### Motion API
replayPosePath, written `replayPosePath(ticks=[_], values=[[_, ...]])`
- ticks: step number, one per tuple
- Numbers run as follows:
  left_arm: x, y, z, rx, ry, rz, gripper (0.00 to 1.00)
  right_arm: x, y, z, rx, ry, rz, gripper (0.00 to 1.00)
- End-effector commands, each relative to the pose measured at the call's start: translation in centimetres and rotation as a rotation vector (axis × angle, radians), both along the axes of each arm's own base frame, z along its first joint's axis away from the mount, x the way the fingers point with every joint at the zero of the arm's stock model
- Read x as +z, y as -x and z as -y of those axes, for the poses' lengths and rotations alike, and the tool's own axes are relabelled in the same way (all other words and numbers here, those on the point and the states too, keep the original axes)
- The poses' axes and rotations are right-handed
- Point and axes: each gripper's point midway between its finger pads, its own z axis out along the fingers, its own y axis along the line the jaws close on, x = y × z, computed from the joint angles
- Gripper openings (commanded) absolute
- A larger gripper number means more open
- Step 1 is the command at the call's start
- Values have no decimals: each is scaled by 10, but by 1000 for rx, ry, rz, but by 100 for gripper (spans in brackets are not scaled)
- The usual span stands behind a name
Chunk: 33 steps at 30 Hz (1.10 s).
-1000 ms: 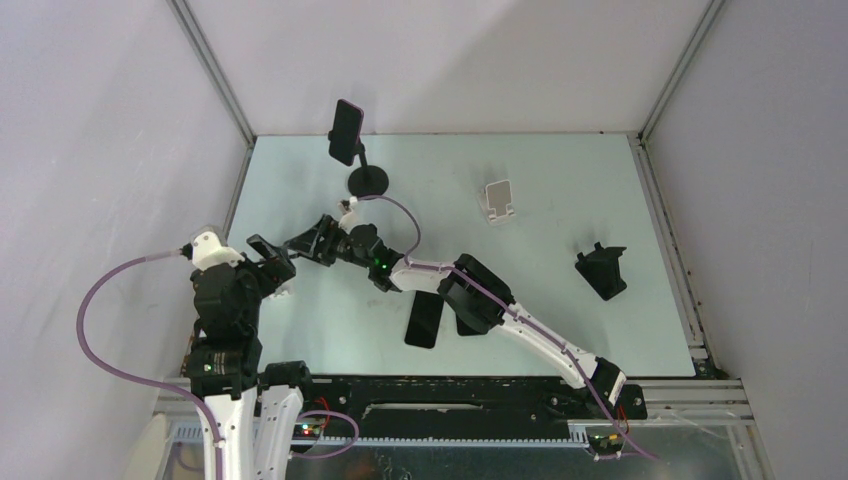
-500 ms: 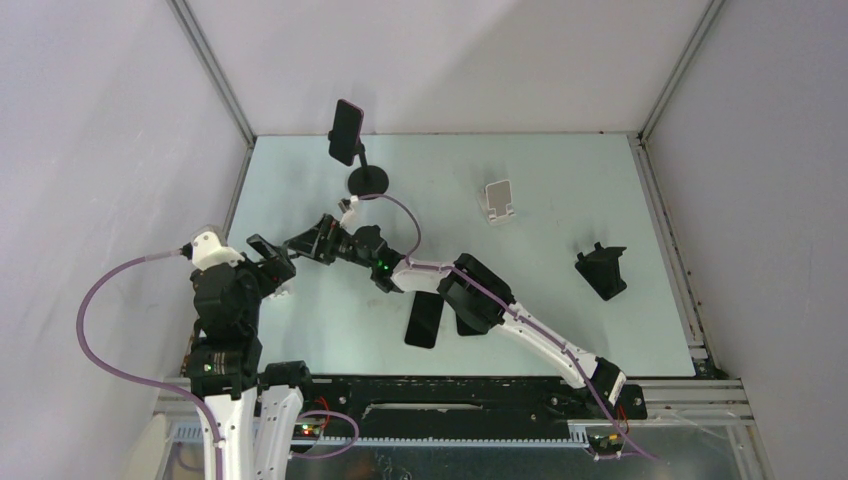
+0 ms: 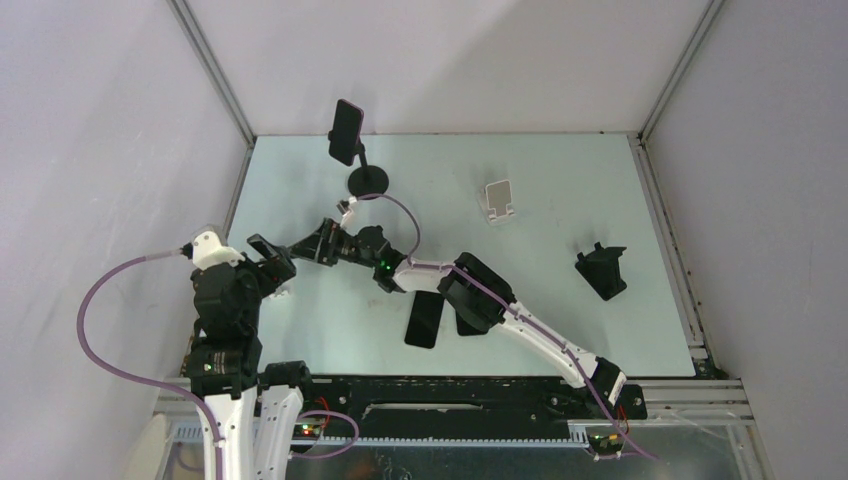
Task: Remove the phone from the phone stand
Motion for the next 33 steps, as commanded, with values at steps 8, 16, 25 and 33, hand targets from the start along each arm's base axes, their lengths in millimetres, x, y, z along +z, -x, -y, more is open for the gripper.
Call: replayPosePath(ticks=[8, 16, 25, 33], values=[[4, -6, 0, -16, -19, 17, 95, 44, -3, 6, 15, -81, 77, 93], [3, -6, 0, -19, -20, 14, 95, 48, 0, 3, 30, -92, 99, 98], [4, -6, 0, -16, -22, 17, 95, 49, 2, -1, 33, -94, 102, 95], [4, -6, 0, -18, -21, 16, 95, 47, 1, -1, 32, -90, 99, 90]])
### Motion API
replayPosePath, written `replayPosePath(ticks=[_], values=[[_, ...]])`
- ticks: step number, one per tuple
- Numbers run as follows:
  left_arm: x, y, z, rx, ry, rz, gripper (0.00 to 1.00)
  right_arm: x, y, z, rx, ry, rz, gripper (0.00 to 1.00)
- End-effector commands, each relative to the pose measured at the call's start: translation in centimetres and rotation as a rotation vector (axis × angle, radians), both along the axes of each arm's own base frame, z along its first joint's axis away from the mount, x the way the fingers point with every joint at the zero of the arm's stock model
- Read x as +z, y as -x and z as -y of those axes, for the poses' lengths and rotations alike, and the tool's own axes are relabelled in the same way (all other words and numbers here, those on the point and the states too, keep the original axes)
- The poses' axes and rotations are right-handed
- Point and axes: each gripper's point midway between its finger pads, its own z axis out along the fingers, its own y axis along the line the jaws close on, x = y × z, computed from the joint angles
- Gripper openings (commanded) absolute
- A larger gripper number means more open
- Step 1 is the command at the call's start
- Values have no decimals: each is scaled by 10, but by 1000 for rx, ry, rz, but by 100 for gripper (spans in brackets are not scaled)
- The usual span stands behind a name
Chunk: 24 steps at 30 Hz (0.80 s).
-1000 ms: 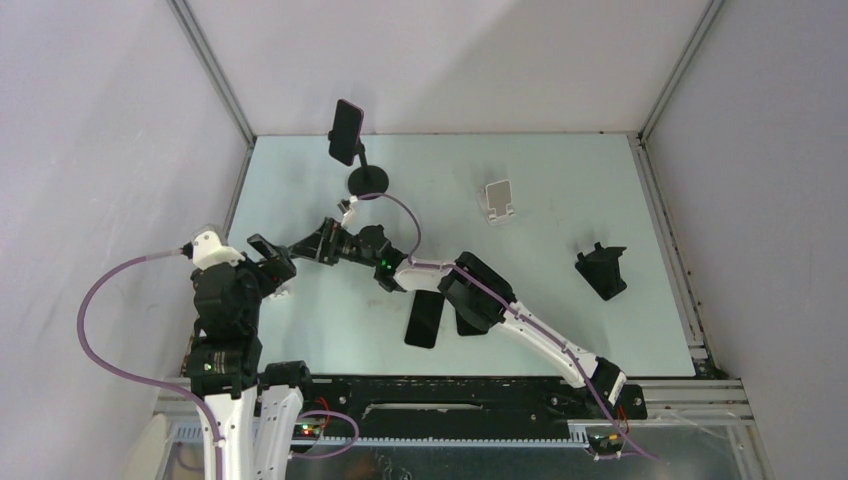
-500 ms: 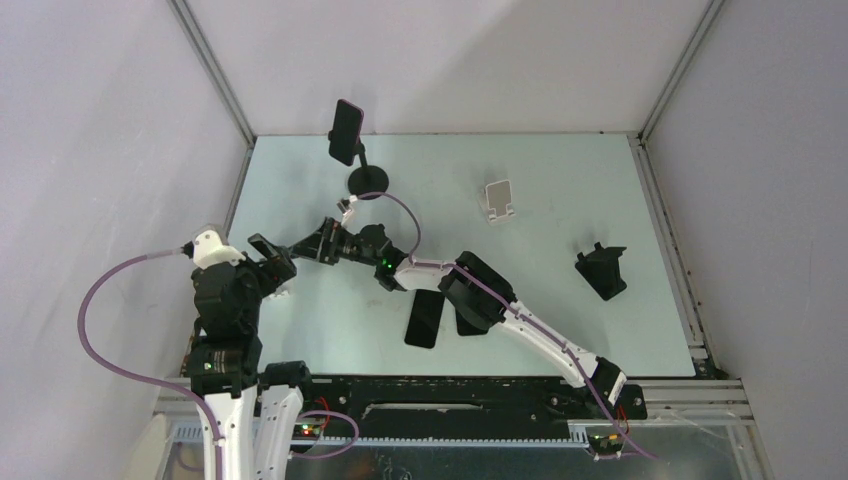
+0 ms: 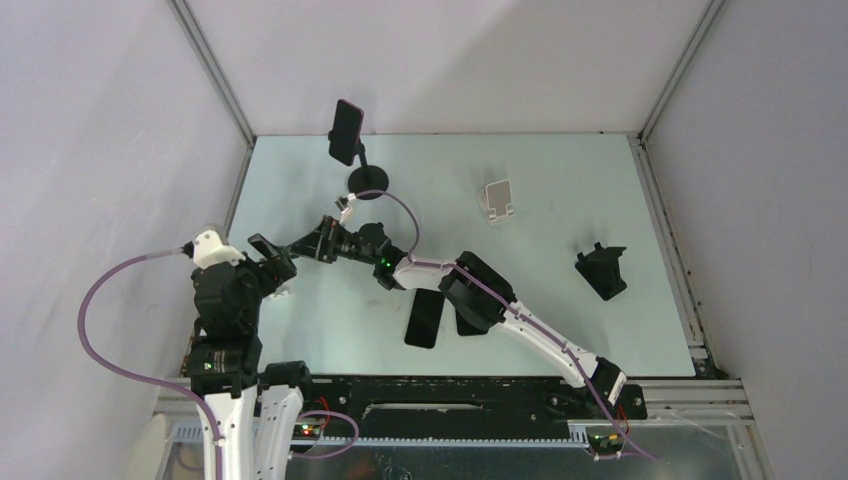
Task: Remove the phone from the phone stand
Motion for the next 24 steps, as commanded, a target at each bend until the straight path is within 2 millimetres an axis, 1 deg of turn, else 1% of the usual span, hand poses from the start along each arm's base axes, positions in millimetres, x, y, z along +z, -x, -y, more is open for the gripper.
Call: replayPosePath(ticks=[1, 5, 7, 12, 20, 23, 24], values=[[5, -5, 0, -14, -15, 25, 95, 36, 1, -3, 2, -68, 68, 90], [5, -5, 0, -12, -16, 26, 95, 37, 3, -3, 6, -70, 72, 80], [6, -4, 0, -11, -17, 30, 95, 37, 3, -3, 7, -72, 75, 77], [6, -5, 0, -12, -16, 27, 95, 37, 3, -3, 7, -73, 72, 74], [6, -4, 0, -13, -16, 30, 95, 35, 1, -1, 0, -74, 60, 66], [6, -4, 0, -12, -16, 30, 95, 37, -1, 2, -8, -89, 54, 66], [6, -4, 0, -12, -16, 30, 95, 35, -1, 3, -12, -88, 50, 66]])
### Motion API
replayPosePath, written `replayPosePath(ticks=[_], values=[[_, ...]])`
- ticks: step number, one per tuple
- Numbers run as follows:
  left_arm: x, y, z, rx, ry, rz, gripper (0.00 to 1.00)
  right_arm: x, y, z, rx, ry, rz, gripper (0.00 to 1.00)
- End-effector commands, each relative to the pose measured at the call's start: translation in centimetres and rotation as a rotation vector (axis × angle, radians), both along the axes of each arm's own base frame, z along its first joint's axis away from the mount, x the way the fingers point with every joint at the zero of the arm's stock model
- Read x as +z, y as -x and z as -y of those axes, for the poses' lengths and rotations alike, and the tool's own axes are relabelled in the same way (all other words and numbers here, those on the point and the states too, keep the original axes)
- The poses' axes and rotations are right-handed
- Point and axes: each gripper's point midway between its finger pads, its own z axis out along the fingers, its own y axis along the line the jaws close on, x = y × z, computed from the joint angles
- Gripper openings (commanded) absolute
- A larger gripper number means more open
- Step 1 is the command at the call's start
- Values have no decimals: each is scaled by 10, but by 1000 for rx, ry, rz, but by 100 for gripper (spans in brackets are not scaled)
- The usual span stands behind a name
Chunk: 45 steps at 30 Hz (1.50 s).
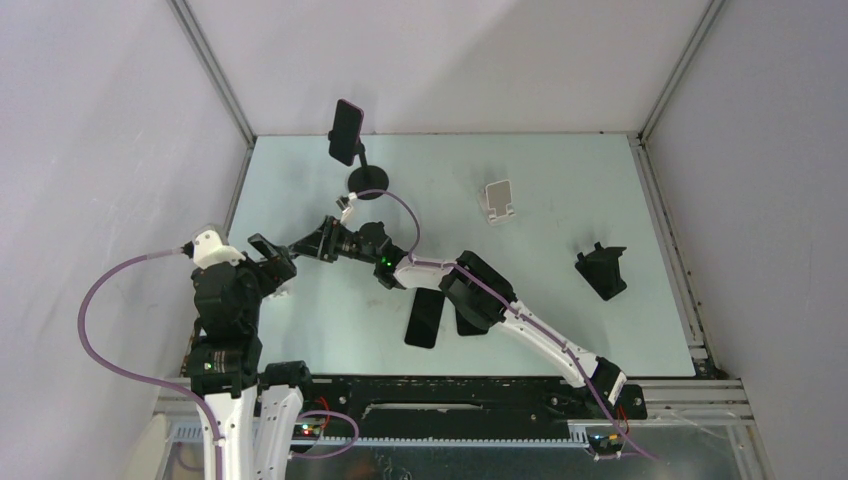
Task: Remove the phone from the phone stand
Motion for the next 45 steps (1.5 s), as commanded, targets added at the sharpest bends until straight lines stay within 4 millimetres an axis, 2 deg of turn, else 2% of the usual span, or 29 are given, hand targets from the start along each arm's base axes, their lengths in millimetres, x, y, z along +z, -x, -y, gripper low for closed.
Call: replayPosePath(ticks=[1, 3, 8, 10, 23, 32, 45], values=[[6, -4, 0, -12, -16, 31, 95, 39, -3, 5, -15, -96, 57, 66], [6, -4, 0, -12, -16, 30, 95, 39, -4, 6, -18, -92, 61, 71], [6, -5, 0, -14, -16, 29, 95, 40, -5, 9, -15, -85, 73, 92], [6, -5, 0, -16, -16, 27, 95, 41, -5, 10, -8, -86, 79, 95], [5, -5, 0, -17, -14, 26, 95, 48, 4, 7, 49, -90, 125, 99], [5, -6, 1, -18, -14, 26, 95, 52, 2, 3, 64, -80, 152, 100], [6, -5, 1, -19, -16, 27, 95, 46, -4, 2, 69, -42, 122, 91]])
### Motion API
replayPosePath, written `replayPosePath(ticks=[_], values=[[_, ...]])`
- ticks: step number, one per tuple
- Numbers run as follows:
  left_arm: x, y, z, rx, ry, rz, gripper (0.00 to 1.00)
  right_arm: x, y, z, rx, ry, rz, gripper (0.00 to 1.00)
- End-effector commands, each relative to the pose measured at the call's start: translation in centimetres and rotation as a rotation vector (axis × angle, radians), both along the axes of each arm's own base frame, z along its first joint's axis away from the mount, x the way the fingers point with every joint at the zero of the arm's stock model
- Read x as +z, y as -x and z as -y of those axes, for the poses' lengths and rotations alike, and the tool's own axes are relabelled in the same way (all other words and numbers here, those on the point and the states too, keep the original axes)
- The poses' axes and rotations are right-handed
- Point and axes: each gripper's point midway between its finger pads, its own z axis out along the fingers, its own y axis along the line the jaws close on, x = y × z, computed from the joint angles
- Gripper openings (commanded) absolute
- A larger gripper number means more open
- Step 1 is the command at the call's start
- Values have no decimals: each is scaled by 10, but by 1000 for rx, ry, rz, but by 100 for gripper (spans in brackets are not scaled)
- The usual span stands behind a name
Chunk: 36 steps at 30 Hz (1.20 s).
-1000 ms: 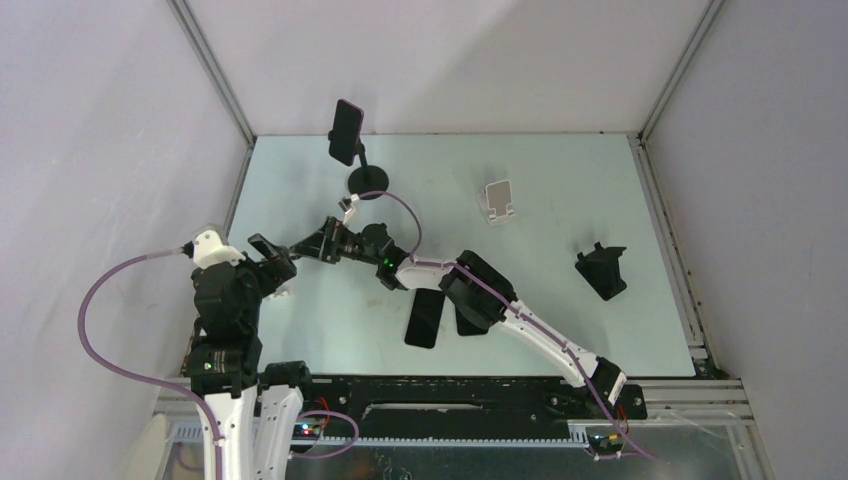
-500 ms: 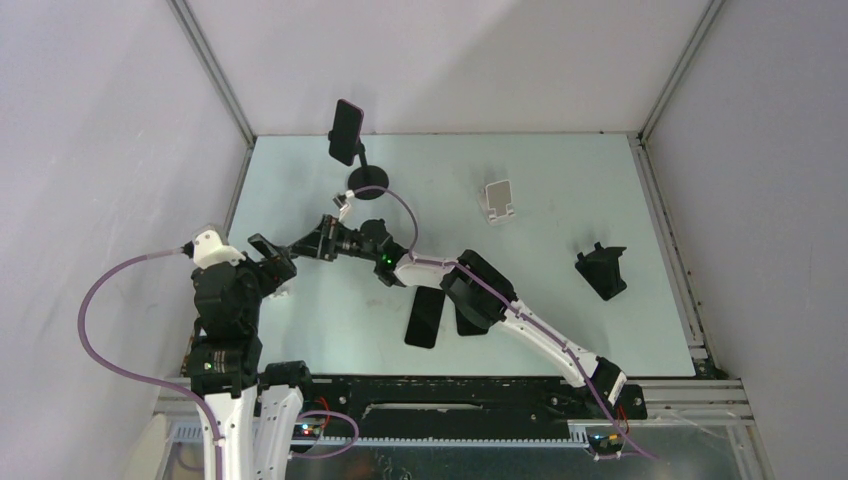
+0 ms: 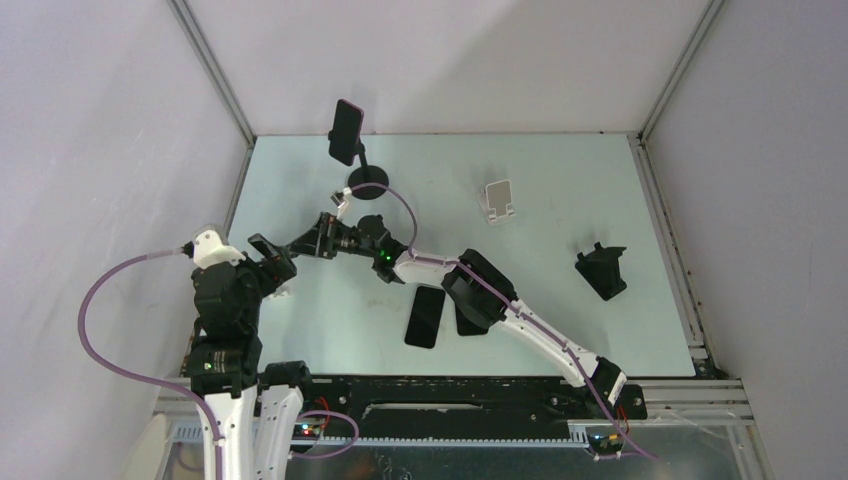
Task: Remove the phone from the phone stand
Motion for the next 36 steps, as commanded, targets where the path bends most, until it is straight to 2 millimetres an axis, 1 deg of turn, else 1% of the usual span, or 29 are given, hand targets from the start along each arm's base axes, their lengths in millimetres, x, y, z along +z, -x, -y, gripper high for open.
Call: replayPosePath(ticks=[1, 4, 12, 19, 26, 34, 36], values=[[6, -5, 0, -17, -16, 28, 95, 37, -6, 2, 8, -63, 59, 89], [5, -6, 1, -18, -15, 26, 95, 37, -6, 4, 15, -62, 58, 86], [6, -5, 1, -19, -15, 28, 95, 33, -4, 7, 51, -38, 84, 84], [5, -6, 1, -21, -15, 26, 95, 31, 0, 9, 85, -29, 103, 87], [5, -6, 1, -22, -16, 24, 95, 27, 4, 6, 91, -10, 118, 88], [4, -6, 1, -21, -15, 24, 95, 26, -2, 7, 71, -11, 100, 79], [5, -6, 1, -22, -15, 24, 95, 27, -2, 8, 69, -16, 99, 74]])
